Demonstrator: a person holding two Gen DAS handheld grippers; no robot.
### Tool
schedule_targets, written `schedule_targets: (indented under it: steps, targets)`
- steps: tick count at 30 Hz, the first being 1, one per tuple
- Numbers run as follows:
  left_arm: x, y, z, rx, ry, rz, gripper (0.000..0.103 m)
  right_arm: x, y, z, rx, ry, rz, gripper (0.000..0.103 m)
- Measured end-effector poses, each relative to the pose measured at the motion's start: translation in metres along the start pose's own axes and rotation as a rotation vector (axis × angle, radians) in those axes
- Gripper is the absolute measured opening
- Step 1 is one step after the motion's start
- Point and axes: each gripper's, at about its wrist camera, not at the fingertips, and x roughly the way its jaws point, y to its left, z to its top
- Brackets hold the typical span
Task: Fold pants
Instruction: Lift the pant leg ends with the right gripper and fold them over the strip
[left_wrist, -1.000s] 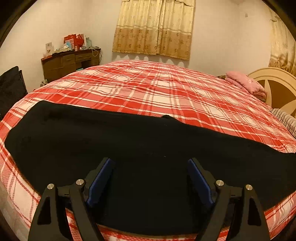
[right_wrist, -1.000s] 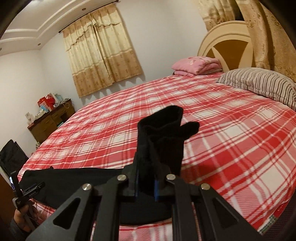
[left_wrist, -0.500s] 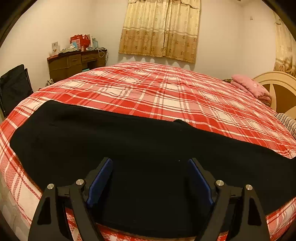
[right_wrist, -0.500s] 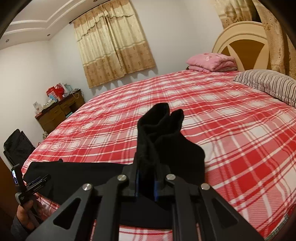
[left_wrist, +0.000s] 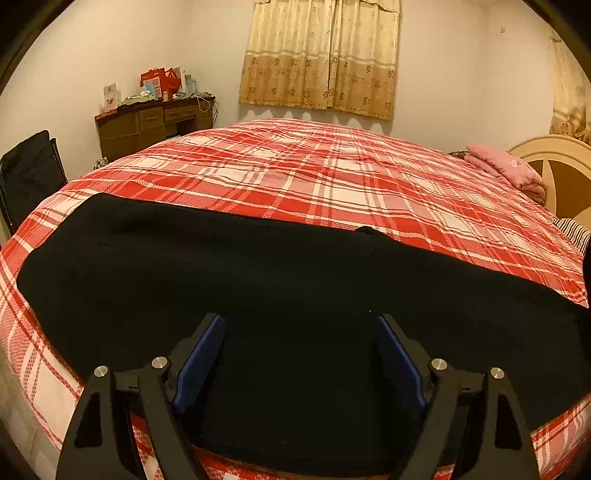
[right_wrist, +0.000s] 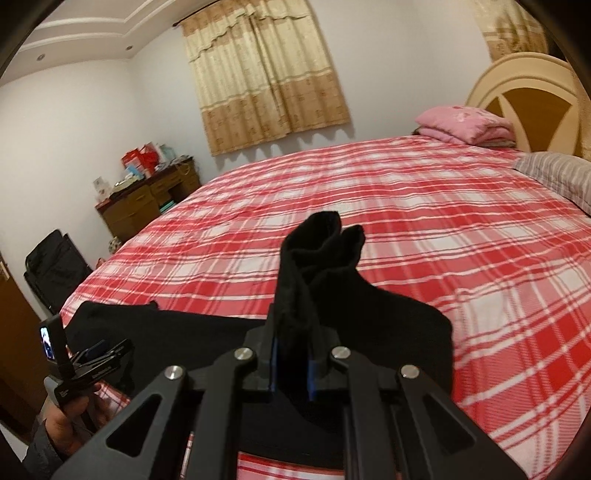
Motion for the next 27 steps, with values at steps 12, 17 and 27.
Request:
schedule_targets:
  steps: [12, 17, 27]
  targets:
    - [0.0, -0.002, -0.003, 0.025, -0.007, 0.013, 0.085, 0.038, 0.054, -0.018, -0.092, 0.069, 0.082, 0.014]
    - [0.0, -0.002, -0.004, 0.032, -0.01, 0.017, 0.085, 0.049, 0.07, -0.025, -0.127, 0.09, 0.096, 0.014]
    - [0.001, -0.003, -0.004, 0.036, -0.01, 0.022, 0.085, 0.066, 0.093, -0.041, -0.197, 0.135, 0.099, 0.014]
